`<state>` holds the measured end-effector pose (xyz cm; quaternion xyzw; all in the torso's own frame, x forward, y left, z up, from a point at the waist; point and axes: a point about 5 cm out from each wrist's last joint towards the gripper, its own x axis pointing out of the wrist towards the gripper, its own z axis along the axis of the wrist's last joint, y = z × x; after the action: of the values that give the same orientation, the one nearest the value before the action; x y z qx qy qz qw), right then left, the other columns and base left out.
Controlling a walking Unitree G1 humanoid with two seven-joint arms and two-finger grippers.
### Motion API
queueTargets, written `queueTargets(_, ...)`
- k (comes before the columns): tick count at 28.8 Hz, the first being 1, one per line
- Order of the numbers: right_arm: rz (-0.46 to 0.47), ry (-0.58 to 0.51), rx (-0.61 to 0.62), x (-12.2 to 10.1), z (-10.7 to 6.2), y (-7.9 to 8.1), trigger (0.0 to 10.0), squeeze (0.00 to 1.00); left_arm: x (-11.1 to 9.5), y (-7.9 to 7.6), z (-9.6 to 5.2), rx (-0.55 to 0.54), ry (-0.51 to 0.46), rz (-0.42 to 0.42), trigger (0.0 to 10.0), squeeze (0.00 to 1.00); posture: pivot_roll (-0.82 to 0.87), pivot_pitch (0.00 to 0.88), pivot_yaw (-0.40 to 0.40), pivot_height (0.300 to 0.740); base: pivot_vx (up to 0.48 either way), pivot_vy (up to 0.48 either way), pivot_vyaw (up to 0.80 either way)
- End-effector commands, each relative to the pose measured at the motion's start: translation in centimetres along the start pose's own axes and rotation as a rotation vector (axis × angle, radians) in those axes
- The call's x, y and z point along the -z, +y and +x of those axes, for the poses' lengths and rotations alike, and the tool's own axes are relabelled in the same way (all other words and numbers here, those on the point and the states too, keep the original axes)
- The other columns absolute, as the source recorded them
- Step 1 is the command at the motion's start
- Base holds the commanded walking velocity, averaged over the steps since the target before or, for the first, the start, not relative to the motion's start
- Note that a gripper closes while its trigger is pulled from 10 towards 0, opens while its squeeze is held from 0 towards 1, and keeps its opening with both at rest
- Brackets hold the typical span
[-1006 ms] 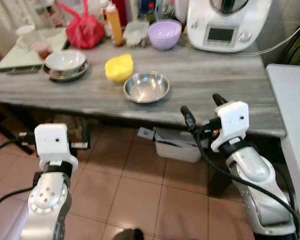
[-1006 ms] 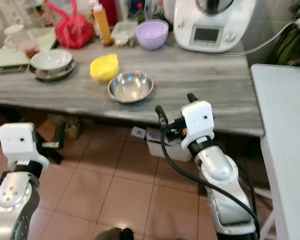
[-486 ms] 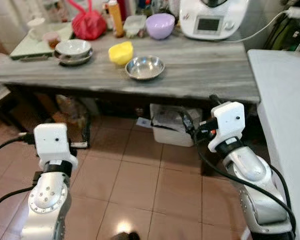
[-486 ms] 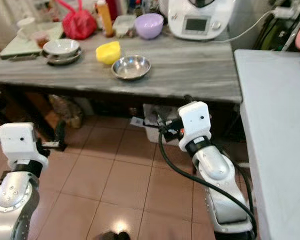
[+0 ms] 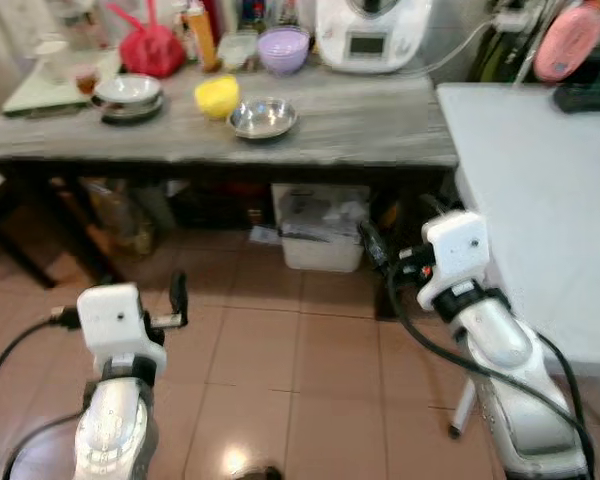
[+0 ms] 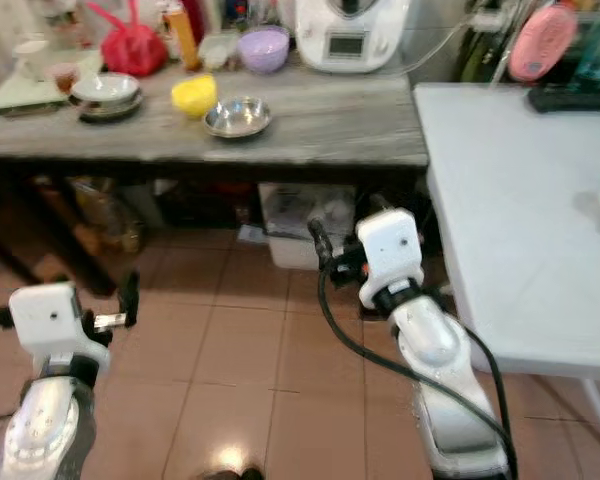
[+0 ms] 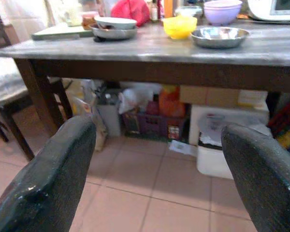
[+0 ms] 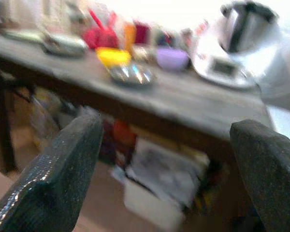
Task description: Setting the table
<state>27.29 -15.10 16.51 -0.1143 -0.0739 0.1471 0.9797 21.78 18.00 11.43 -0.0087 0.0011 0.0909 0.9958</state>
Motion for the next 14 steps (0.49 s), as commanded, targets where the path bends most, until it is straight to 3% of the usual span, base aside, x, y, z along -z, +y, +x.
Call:
queueTargets(1, -0.005, 0.025, 0.053, 0.6, -0.4, -0.8, 10.0, 0.0, 0.0, 0.7, 0.2, -0.018, -0.015, 0.037, 10.0, 0.0, -0.08, 0.119, 0.046, 0.74, 0.0, 0.0, 0.0)
queueTargets(7, -0.007, 0.078, 0.099, 1.8, -2.1, -1.3, 10.0, 0.0, 0.7, 1.6, -0.2, -0.042, -0.001, 0.055, 10.0, 0.0, -0.09, 0.118, 0.06, 0.74, 0.0, 0.0, 0.0)
queueTargets(14, -0.009, 0.062, 0.104, 1.5, -2.1, -0.9, 10.0, 0.0, -0.2, 1.1, 0.2, -0.022, -0.044, 0.081, 10.0, 0.0, -0.09, 0.119, 0.073, 0.74, 0.0, 0.0, 0.0)
